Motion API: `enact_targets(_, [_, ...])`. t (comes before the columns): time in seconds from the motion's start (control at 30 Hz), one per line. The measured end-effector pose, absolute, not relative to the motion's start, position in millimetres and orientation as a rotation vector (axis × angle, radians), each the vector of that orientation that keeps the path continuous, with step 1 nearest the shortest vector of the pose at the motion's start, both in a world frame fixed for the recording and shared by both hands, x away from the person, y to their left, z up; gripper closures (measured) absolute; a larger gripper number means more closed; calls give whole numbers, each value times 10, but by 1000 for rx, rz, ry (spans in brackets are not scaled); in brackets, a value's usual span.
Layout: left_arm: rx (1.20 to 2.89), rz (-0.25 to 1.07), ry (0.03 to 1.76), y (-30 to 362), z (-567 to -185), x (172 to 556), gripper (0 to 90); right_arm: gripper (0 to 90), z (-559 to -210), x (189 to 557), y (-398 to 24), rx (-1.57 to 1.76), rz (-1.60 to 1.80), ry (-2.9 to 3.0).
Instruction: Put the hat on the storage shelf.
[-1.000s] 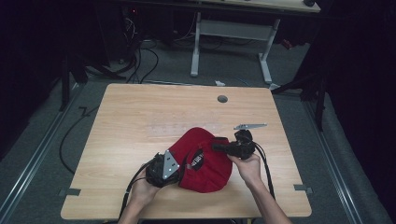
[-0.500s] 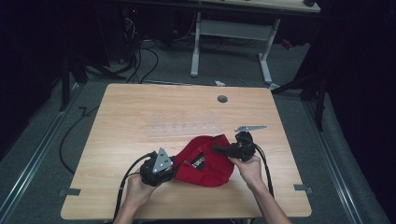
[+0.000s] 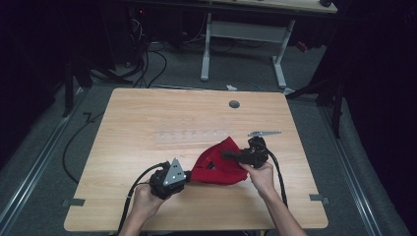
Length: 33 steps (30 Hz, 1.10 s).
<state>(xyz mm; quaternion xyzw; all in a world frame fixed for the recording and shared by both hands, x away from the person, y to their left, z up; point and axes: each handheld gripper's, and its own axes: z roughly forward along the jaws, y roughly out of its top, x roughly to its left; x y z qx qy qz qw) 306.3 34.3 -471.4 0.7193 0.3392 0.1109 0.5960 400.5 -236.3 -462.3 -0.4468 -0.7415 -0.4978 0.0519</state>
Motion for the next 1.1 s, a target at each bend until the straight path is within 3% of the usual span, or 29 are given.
enact_targets(0.2, [1698, 265, 757, 337, -4662, 2996, 851, 521, -4563, 4035, -2460, -1428, -1628, -2201])
enact_targets(0.47, [1654, 265, 815, 512, -4619, 3029, 855, 446, -4398, 4000, -2703, -1530, -1758, -2162])
enact_targets(0.73, [1556, 286, 895, 736, -4547, 3099, 853, 434, -4478, 3942, -2813, -1597, -1729, -2241])
enact_targets(1.1, [1425, 250, 983, 896, -4471, 3270, 851, 419, -4959, 3871, -2712, -1697, -1459, -2520])
